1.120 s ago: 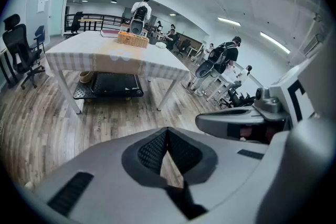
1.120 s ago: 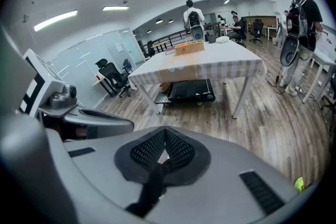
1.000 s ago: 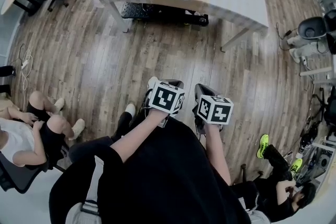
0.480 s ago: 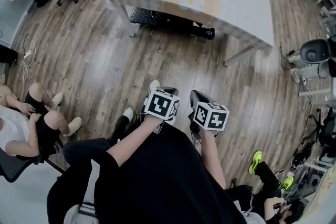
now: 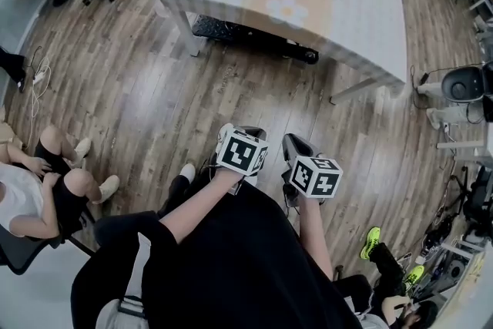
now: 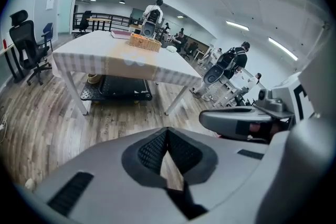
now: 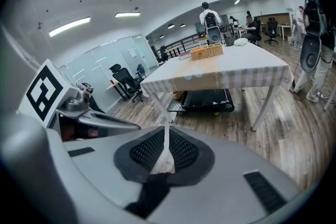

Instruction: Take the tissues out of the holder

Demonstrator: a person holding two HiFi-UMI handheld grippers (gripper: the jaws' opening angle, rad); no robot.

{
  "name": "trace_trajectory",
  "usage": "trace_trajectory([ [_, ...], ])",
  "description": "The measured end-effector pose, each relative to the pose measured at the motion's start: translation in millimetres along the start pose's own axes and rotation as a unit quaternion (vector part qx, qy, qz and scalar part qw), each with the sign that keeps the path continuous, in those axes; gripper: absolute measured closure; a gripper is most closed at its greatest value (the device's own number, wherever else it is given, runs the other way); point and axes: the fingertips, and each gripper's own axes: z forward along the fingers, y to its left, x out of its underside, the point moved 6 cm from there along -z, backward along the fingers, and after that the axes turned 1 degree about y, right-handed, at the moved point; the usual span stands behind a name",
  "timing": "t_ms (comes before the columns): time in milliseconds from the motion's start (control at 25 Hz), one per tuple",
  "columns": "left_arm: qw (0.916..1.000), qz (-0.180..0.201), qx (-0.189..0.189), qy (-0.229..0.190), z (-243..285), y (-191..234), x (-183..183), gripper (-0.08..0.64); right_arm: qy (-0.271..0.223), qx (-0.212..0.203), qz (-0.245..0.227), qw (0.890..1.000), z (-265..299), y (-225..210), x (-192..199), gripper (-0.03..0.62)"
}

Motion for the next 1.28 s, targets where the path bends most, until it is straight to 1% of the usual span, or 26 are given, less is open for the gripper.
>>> trace_trajectory([
  [160, 1.0000, 0.008, -0.002, -0.003, 4.9, 19.3, -29.2, 0.560, -0.001, 0.000, -0.006, 1.000, 19.8, -2.4, -25.0, 0.572],
  [400, 0.9998, 0.017, 0.005, -0.006, 10.9, 55.0, -80.3, 0.560, -0.007, -0.005, -0.015, 1.000, 55.7, 2.0, -78.6, 0.525],
  [480, 0.9997, 0.021, 0.006, -0.009, 11.0, 66.9, -98.5, 0.560, -0.014, -0.005, -0.019, 1.000, 65.3, 4.6, -96.5, 0.523],
  [560, 0.9996, 0.022, 0.007, -0.012, 10.2, 80.2, -114.0, 0.560, -0.021, -0.001, -0.020, 1.000, 74.2, 8.7, -112.4, 0.523],
  [640, 0.9997, 0.018, 0.003, -0.016, 8.4, 96.3, -126.0, 0.560, -0.015, 0.009, -0.019, 1.000, 86.2, 11.7, -122.6, 0.522],
  [800, 0.9999, -0.001, 0.004, -0.015, 7.5, 126.7, -140.7, 0.560, 0.009, 0.020, -0.016, 1.000, 109.5, 17.1, -131.2, 0.496],
  [960, 0.9998, 0.001, 0.013, -0.016, 11.7, 150.5, -159.4, 0.560, -0.001, 0.019, -0.021, 1.000, 128.5, 25.0, -153.2, 0.495],
  [1080, 0.9997, 0.004, 0.020, -0.013, 16.0, 161.1, -166.3, 0.560, -0.005, 0.018, -0.018, 1.000, 143.4, 27.5, -161.3, 0.495],
  [1160, 0.9996, 0.006, 0.026, -0.009, 18.3, 164.8, -170.1, 0.560, 0.000, 0.005, -0.001, 1.000, 150.4, 28.0, -163.1, 0.494],
  [1240, 0.9995, 0.007, 0.031, -0.005, 20.6, 168.2, -174.5, 0.560, 0.002, -0.012, 0.020, 1.000, 154.6, 28.4, -165.9, 0.467],
  [1280, 0.9994, 0.009, 0.033, -0.003, 22.4, 169.1, -177.2, 0.560, -0.001, -0.014, 0.025, 1.000, 154.9, 27.7, -168.0, 0.463],
])
